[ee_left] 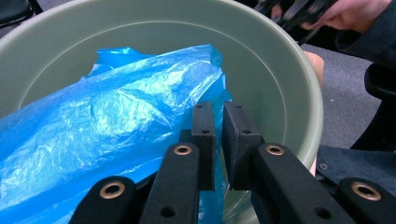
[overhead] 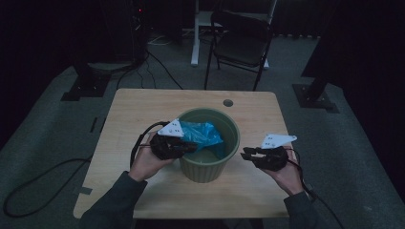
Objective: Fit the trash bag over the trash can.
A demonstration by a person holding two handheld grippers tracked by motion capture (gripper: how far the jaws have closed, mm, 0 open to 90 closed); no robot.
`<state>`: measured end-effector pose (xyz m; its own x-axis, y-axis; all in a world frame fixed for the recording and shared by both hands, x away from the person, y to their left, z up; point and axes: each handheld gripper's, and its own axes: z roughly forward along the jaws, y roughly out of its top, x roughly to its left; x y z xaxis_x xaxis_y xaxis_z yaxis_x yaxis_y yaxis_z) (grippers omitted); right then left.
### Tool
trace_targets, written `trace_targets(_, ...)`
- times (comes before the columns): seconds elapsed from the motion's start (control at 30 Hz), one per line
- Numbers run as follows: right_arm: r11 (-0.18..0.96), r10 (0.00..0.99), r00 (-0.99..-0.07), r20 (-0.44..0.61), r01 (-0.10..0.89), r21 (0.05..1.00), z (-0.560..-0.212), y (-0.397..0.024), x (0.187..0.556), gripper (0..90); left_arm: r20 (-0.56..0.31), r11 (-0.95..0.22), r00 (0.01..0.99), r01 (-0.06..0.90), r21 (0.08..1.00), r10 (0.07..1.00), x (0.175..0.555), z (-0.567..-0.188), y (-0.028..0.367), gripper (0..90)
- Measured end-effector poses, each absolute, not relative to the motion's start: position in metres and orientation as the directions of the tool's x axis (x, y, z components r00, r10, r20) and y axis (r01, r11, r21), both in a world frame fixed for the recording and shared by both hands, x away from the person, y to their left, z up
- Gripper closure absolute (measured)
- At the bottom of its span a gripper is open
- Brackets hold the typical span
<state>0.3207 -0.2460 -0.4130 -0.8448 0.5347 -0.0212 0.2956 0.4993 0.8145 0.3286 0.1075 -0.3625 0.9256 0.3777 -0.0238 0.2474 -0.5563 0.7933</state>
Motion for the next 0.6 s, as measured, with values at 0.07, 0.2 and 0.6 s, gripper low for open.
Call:
trace_targets(0.07, 0.494, 0.508, -0.861, -0.029, 0.263, 0.829, -0.399, -0.244, 0.314, 78.6, -0.019, -0.560, 0.926, 0.244, 0.792, 0.376, 0.328, -0.363, 0.107, 83.6)
trace_targets(0.2, 0.489, 0.490, -0.871, -0.036, 0.241, 0.838, -0.389, -0.241, 0.311, 80.7, -0.018, -0.560, 0.927, 0.242, 0.792, 0.375, 0.328, -0.362, 0.107, 83.7)
trace_targets(0.6, 0.490, 0.397, -0.916, -0.046, 0.169, 0.855, -0.359, -0.210, 0.316, 81.3, -0.013, -0.561, 0.930, 0.233, 0.794, 0.368, 0.330, -0.361, 0.104, 83.8)
